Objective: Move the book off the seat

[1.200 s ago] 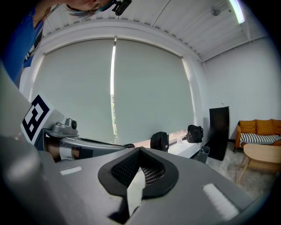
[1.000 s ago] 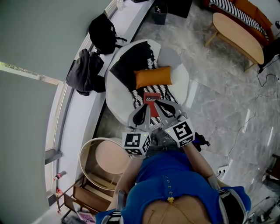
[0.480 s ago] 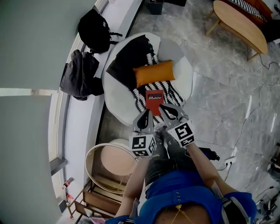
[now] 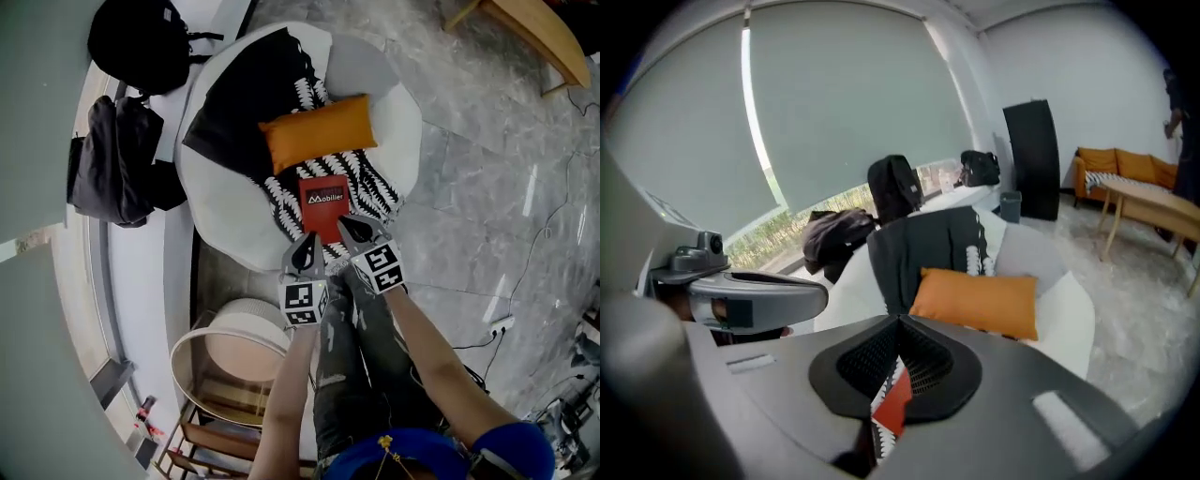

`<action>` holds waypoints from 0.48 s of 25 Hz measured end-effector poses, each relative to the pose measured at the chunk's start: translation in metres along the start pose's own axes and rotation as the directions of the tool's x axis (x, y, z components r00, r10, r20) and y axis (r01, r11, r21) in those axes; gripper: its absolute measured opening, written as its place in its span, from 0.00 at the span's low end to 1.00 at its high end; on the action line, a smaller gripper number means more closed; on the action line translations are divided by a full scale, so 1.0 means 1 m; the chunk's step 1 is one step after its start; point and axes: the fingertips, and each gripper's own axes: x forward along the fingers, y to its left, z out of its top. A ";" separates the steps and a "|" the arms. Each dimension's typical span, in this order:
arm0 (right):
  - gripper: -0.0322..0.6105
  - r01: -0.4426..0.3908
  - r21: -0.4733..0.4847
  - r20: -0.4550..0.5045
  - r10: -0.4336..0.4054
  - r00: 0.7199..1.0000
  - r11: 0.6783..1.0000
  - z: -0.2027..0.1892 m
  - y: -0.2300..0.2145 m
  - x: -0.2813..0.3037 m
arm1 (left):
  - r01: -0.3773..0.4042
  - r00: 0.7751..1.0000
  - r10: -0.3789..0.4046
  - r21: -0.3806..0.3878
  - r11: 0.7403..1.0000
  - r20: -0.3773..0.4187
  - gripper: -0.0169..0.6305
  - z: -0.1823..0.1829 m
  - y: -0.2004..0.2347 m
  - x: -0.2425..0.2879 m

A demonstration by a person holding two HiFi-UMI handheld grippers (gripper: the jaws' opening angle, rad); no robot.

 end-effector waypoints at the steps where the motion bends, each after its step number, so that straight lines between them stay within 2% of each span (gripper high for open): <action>1: 0.05 0.000 0.024 -0.030 0.001 1.000 1.000 -0.022 -0.011 0.018 | 0.007 1.000 -0.008 -0.014 1.000 -0.022 0.03 -0.022 0.009 0.015; 3: 0.05 0.002 0.067 -0.087 0.004 0.996 0.998 -0.064 -0.030 0.052 | 0.022 0.998 -0.025 -0.050 0.998 -0.055 0.03 -0.063 0.028 0.044; 5: 0.06 -0.006 0.108 -0.137 0.020 0.990 0.994 -0.101 -0.046 0.081 | 0.038 0.996 -0.048 -0.121 0.992 -0.079 0.03 -0.098 0.046 0.071; 7: 0.17 -0.010 0.153 -0.173 0.036 0.984 0.988 -0.134 -0.059 0.105 | 0.057 0.991 -0.081 -0.204 0.977 -0.110 0.11 -0.132 0.062 0.094; 10: 0.17 0.021 0.210 -0.192 0.020 0.981 0.977 -0.174 -0.078 0.132 | 0.068 0.975 -0.113 -0.228 0.971 -0.190 0.16 -0.180 0.079 0.124; 12: 0.26 0.043 0.271 -0.193 0.011 0.981 0.962 -0.197 -0.092 0.149 | 0.066 0.965 -0.123 -0.239 0.969 -0.231 0.25 -0.206 0.089 0.142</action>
